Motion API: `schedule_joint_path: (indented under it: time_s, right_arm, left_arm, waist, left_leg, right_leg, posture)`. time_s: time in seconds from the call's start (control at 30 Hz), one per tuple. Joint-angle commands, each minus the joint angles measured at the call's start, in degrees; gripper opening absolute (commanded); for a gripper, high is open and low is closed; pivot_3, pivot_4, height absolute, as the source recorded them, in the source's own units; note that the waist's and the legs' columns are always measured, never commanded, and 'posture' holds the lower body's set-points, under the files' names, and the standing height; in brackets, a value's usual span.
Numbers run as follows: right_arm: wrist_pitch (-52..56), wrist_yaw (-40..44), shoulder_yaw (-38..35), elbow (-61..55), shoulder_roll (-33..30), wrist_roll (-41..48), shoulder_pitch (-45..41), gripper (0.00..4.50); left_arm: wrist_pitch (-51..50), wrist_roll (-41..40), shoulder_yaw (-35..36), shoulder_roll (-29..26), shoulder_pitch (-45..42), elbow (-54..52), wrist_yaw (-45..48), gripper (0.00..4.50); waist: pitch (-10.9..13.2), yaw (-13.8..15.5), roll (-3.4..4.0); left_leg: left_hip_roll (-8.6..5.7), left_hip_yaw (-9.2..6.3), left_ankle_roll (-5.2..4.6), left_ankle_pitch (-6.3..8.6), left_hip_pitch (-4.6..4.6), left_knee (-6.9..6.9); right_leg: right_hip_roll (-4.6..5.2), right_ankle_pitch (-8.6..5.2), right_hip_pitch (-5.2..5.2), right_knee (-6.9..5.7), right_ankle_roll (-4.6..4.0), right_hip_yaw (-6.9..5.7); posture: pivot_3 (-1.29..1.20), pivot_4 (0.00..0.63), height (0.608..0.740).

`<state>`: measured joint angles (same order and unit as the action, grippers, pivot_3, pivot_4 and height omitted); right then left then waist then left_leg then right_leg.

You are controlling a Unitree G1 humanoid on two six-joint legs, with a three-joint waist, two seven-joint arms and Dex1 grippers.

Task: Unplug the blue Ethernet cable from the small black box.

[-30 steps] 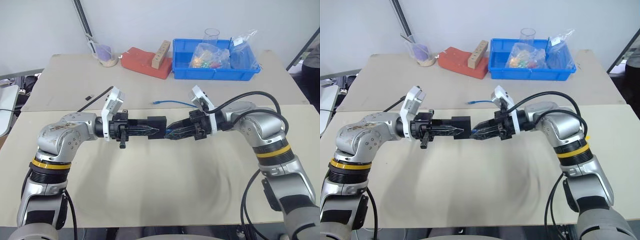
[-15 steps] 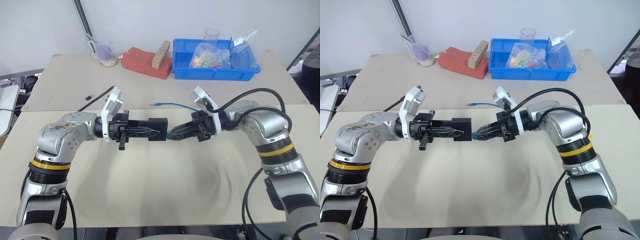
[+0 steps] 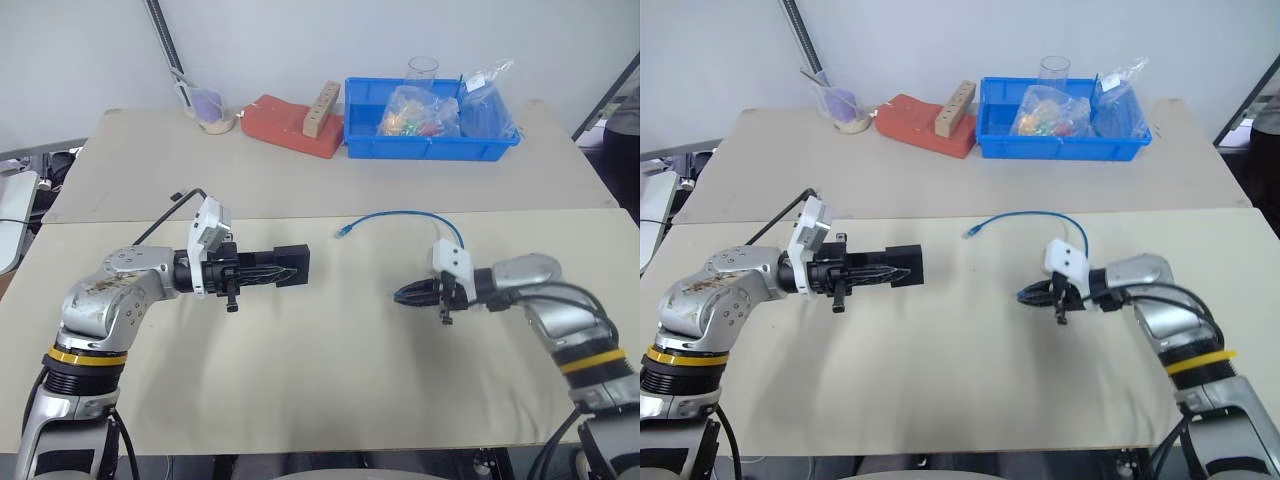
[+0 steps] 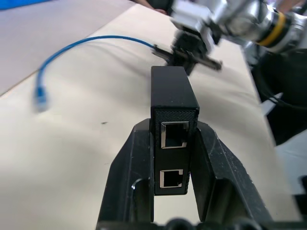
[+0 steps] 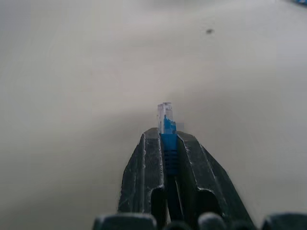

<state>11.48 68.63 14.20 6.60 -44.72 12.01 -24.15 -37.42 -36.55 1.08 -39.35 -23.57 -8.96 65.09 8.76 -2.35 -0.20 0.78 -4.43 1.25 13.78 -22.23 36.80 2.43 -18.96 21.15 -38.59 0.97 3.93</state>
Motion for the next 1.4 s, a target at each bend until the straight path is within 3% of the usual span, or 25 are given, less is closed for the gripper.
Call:
schedule_joint_path:
  time_s: [0.03, 0.1, 0.2, 0.27, 0.33, 0.43, 0.57, 0.77, 0.87, 0.9, 1.03, 1.1, 1.13, 1.27, 1.4]
  right_arm:
    - [-4.4, 0.1, -2.8, -4.0, -0.9, -0.3, 1.8, 1.96]
    - [-3.5, 0.0, -4.1, -5.7, -1.0, 1.0, 2.7, 2.65]
    - [7.3, -2.1, -8.5, -14.7, 0.5, 9.7, 3.4, 3.71]
    - [16.1, -7.7, -11.6, -20.9, 4.0, 17.1, 2.1, 4.42]
    - [22.9, -14.1, -13.3, -26.3, 8.5, 22.8, 0.4, 4.47]
    - [27.3, -22.1, -12.6, -31.4, 13.7, 23.5, -2.0, 4.47]
    - [27.0, -30.7, -8.2, -31.4, 17.3, 15.6, -2.7, 4.47]
    - [26.6, -33.9, -6.7, -31.5, 18.8, 12.3, -2.8, 4.47]
    - [26.4, -33.7, -6.8, -30.8, 18.6, 11.7, -3.0, 4.47]
    - [26.3, -33.7, -6.8, -30.4, 18.5, 11.5, -3.0, 4.5]
    - [25.7, -33.3, -7.1, -29.3, 18.2, 10.8, -3.5, 4.5]
    - [25.3, -32.7, -7.5, -28.9, 17.6, 10.7, -3.3, 4.5]
    - [25.1, -32.3, -7.7, -28.8, 17.3, 10.7, -3.1, 4.5]
    - [22.3, -26.7, -9.5, -27.9, 12.5, 11.3, -0.5, 4.5]
    - [18.6, -19.6, -13.4, -24.3, 5.9, 12.0, 1.3, 4.5]
  left_arm:
    - [2.8, 0.9, 1.0, 0.7, 0.6, -2.0, -1.5, 0.53]
    - [4.8, 2.5, 0.7, 1.2, 1.5, -1.8, -2.5, 0.53]
    - [8.9, 5.6, 1.8, 3.4, 2.5, 0.3, -6.8, 0.53]
    - [12.8, 8.4, 2.2, 5.2, 3.3, 2.6, -9.7, 0.53]
    - [18.6, 12.1, 2.3, 8.1, 3.6, 6.6, -13.7, 0.53]
    - [27.9, 17.5, 2.4, 12.4, 2.7, 13.6, -19.6, 0.53]
    - [40.4, 24.3, 2.4, 16.8, 0.9, 24.3, -27.4, 0.53]
    - [49.7, 28.9, 1.7, 20.7, -1.0, 36.2, -33.1, 0.53]
    - [50.1, 27.6, 2.8, 22.0, -1.4, 38.8, -33.6, 0.53]
    - [50.0, 27.1, 3.1, 22.2, -1.4, 39.0, -33.4, 1.56]
    - [48.9, 25.9, 4.0, 21.3, -0.2, 37.6, -32.7, 3.22]
    - [46.6, 24.7, 5.0, 20.0, 1.6, 34.1, -31.9, 4.3]
    - [45.5, 24.2, 5.4, 19.6, 2.3, 32.6, -31.6, 4.47]
    - [33.2, 18.9, 6.8, 13.1, 9.9, 16.7, -26.9, 4.47]
    - [18.4, 12.1, 11.6, 0.0, 18.6, 0.0, -20.6, 4.47]
  waist:
    - [0.0, 0.1, 0.0]
    - [0.0, 0.1, 0.0]
    - [0.0, 0.2, 0.0]
    - [0.0, 0.1, 0.0]
    - [0.0, -0.1, 0.01]
    - [0.0, 0.2, 0.02]
    - [-0.1, 1.4, -0.06]
    - [-0.1, 1.7, -0.06]
    - [-0.1, 1.6, -0.06]
    - [-0.1, 1.5, -0.06]
    - [-0.1, 1.2, -0.06]
    - [-0.1, 1.0, -0.06]
    - [-0.1, 0.9, -0.06]
    - [-0.1, 0.2, -0.06]
    - [0.0, 0.0, -0.07]
  left_leg:
    - [-0.01, 0.0, 0.0, 0.0, 0.0, 0.01]
    - [-0.01, 0.0, 0.0, 0.0, 0.02, 0.01]
    - [0.01, -0.01, 0.0, 0.0, 0.02, 0.0]
    - [0.03, -0.03, 0.0, 0.0, 0.02, 0.01]
    - [0.04, -0.05, 0.0, 0.0, 0.06, -0.02]
    - [0.03, -0.07, 0.0, 0.0, 0.06, -0.02]
    - [-0.06, -0.07, 0.0, 0.0, 0.01, 0.0]
    - [-0.13, -0.04, 0.01, -0.01, -0.04, 0.05]
    - [-0.11, -0.04, 0.01, -0.01, -0.01, 0.05]
    - [-0.11, -0.04, 0.01, -0.01, 0.01, 0.05]
    - [-0.07, -0.05, 0.01, -0.01, 0.03, 0.04]
    - [-0.06, -0.05, 0.01, -0.01, 0.05, 0.03]
    - [-0.05, -0.05, 0.01, 0.0, 0.05, 0.03]
    - [-0.02, -0.09, 0.0, 0.0, 0.04, -0.03]
    - [0.01, -0.11, 0.0, 0.0, 0.07, -0.07]
  right_leg:
    - [0.01, 0.0, -0.01, 0.0, 0.0, 0.0]
    - [0.01, 0.0, -0.02, 0.0, 0.0, 0.01]
    - [0.0, 0.0, -0.02, -0.01, 0.0, 0.01]
    - [-0.02, 0.0, -0.03, -0.02, 0.0, 0.01]
    - [-0.03, 0.0, -0.04, -0.05, 0.0, 0.03]
    - [-0.02, 0.0, -0.04, -0.1, 0.0, 0.02]
    - [0.07, 0.0, -0.02, -0.05, 0.0, -0.01]
    - [0.13, 0.0, 0.04, -0.07, 0.0, -0.01]
    - [0.1, 0.0, 0.04, -0.13, 0.0, -0.01]
    - [0.08, 0.0, 0.04, -0.18, 0.0, -0.01]
    - [0.02, 0.0, 0.05, -0.27, 0.0, -0.02]
    - [0.02, 0.0, 0.06, -0.28, 0.0, -0.02]
    - [0.02, 0.0, 0.06, -0.29, 0.0, -0.02]
    - [0.0, 0.0, 0.08, -0.31, 0.0, -0.04]
    - [0.01, 0.0, 0.04, -0.19, 0.0, -0.04]
  posture:
    - [0.0, 0.15, 0.74]
    - [0.0, 0.15, 0.74]
    - [0.0, 0.15, 0.74]
    - [0.0, 0.15, 0.74]
    - [0.0, 0.15, 0.74]
    - [0.0, 0.15, 0.74]
    - [0.0, 0.15, 0.74]
    - [0.0, 0.15, 0.74]
    - [0.0, 0.15, 0.74]
    - [0.0, 0.15, 0.74]
    - [0.0, 0.15, 0.74]
    - [0.0, 0.15, 0.74]
    - [0.0, 0.15, 0.74]
    - [0.0, 0.15, 0.74]
    - [0.0, 0.15, 0.74]
